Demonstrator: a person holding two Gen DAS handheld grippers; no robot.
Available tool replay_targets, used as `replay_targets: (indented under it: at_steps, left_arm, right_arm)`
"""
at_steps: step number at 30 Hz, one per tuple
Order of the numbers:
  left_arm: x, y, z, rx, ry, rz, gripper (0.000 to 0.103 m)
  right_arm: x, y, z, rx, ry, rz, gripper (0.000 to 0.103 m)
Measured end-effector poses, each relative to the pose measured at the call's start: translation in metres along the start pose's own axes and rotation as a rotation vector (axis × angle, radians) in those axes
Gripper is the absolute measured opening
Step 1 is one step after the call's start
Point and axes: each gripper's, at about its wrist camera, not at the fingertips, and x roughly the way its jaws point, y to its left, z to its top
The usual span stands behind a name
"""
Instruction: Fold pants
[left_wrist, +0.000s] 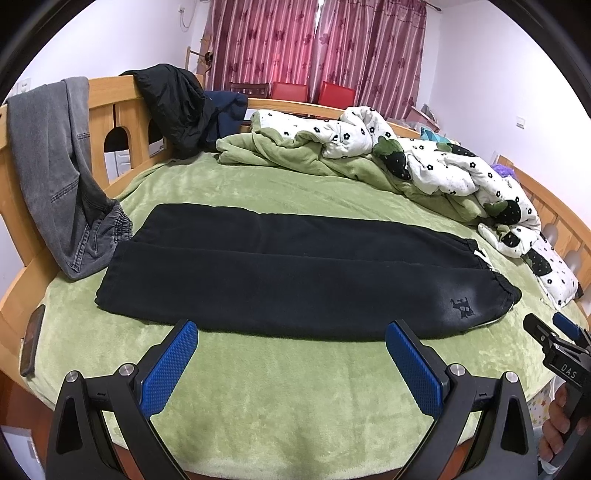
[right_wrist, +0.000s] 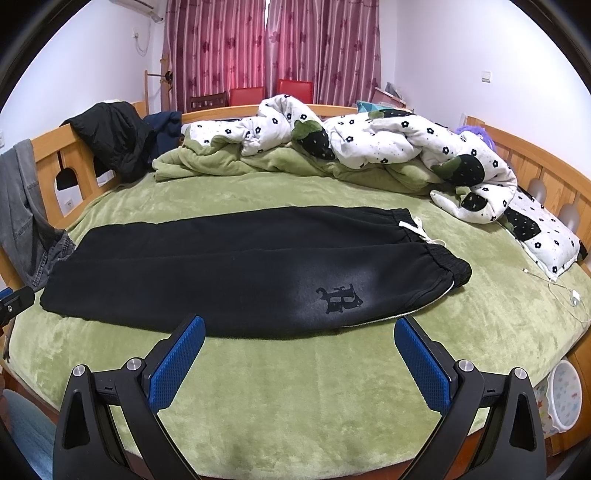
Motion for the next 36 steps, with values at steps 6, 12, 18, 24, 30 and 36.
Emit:
replay_targets:
  at_steps: [6,12,18,24,30,36]
  left_arm:
    - [0.010,0.008,0.014,0.013,-0.056,-0.012,0.102]
    - [0.049,0.041,0.045,0.036,-0.020,0.020,0.102]
    - [0.103,0.113,0.032,-0.054,0.068,0.000,0.092]
    - [0.146,0.172,-0.017,-0.217,0.184,-0.063,0.071]
    - [0.164,0.190,-0.059,-0.345,0.183,-0.145,0.070]
    - [0.191,0.201,-0.043,-0.445,0.175,-0.148,0.066]
  right_arm:
    - [0.012,-0.004,0.011,-0.006,-0.028,-0.050,0.101]
    - [0.028,-0.027,0.048,-0.053,-0.058,0.037,0.101]
    - [0.107,-0.076,0.056,-0.027,0.052,0.030,0.100]
    - [0.192,-0.123,0.002,0.205,0.251,0.160,0.074]
    - [0.226,-0.151,-0.037,0.355,0.234,0.226,0.076]
    - [0.255,-0.165,-0.039,0.466,0.226,0.254,0.067]
